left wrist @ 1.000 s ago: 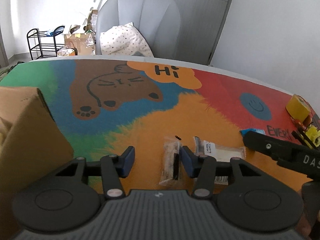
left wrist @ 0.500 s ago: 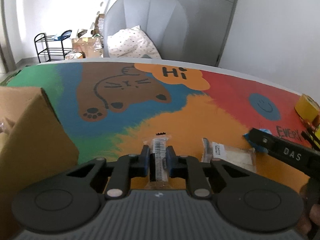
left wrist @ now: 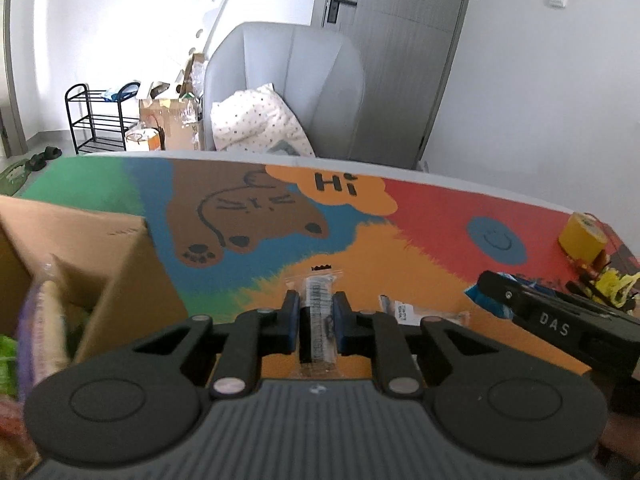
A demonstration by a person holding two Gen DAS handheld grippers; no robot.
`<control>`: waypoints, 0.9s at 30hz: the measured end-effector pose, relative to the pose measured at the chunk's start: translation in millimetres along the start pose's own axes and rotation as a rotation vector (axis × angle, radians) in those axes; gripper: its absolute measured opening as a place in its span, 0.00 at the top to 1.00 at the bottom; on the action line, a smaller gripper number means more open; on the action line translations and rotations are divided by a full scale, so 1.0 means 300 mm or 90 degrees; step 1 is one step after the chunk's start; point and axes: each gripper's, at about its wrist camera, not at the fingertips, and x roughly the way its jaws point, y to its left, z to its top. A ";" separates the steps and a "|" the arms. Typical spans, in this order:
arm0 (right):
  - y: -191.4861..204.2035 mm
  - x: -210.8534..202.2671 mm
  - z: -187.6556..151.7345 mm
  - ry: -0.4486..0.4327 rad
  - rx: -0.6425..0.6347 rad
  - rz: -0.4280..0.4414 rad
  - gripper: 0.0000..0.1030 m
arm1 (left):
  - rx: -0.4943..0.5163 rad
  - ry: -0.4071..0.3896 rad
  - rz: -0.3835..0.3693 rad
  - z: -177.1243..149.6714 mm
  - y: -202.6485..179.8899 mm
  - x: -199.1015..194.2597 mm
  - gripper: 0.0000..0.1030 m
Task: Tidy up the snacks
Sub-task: 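Grasp the clear-wrapped stick snack with the left gripper while the right grasps the blue bag, then carry both snacks over the box and open both grippers inside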
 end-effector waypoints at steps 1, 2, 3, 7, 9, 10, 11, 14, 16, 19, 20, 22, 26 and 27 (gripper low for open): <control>0.010 -0.007 0.004 -0.005 -0.006 0.001 0.71 | -0.001 -0.005 -0.002 0.001 0.004 -0.018 0.84; 0.020 -0.016 0.009 -0.008 -0.005 0.002 0.71 | -0.001 -0.009 -0.003 0.003 0.007 -0.031 0.84; 0.031 -0.031 0.013 -0.011 -0.004 0.007 0.71 | -0.001 -0.015 -0.003 0.006 0.010 -0.047 0.84; 0.095 -0.074 0.013 -0.015 -0.026 0.019 0.71 | -0.008 -0.036 -0.009 0.020 0.030 -0.108 0.84; 0.120 -0.096 0.010 -0.016 -0.027 0.024 0.72 | -0.010 -0.045 -0.013 0.025 0.043 -0.134 0.84; 0.131 -0.107 0.008 -0.018 -0.026 0.026 0.72 | -0.012 -0.047 -0.015 0.027 0.048 -0.143 0.84; 0.142 -0.116 0.006 -0.020 -0.026 0.028 0.72 | -0.015 -0.050 -0.017 0.029 0.053 -0.152 0.84; 0.182 -0.153 -0.004 -0.028 -0.030 0.031 0.72 | -0.021 -0.057 -0.023 0.031 0.067 -0.173 0.84; 0.203 -0.175 -0.009 -0.031 -0.029 0.036 0.72 | -0.023 -0.062 -0.027 0.030 0.078 -0.192 0.84; 0.235 -0.204 -0.012 -0.037 -0.031 0.042 0.72 | -0.026 -0.070 -0.031 0.024 0.103 -0.226 0.84; 0.246 -0.211 -0.012 -0.039 -0.033 0.044 0.72 | -0.027 -0.073 -0.032 0.022 0.112 -0.238 0.84; 0.279 -0.225 -0.010 -0.042 -0.042 0.049 0.72 | -0.033 -0.078 -0.034 0.021 0.132 -0.260 0.84; 0.348 -0.249 -0.001 -0.049 -0.059 0.069 0.72 | -0.043 -0.095 -0.034 0.015 0.179 -0.311 0.84; 0.367 -0.253 0.001 -0.052 -0.064 0.073 0.72 | -0.044 -0.099 -0.033 0.016 0.193 -0.324 0.84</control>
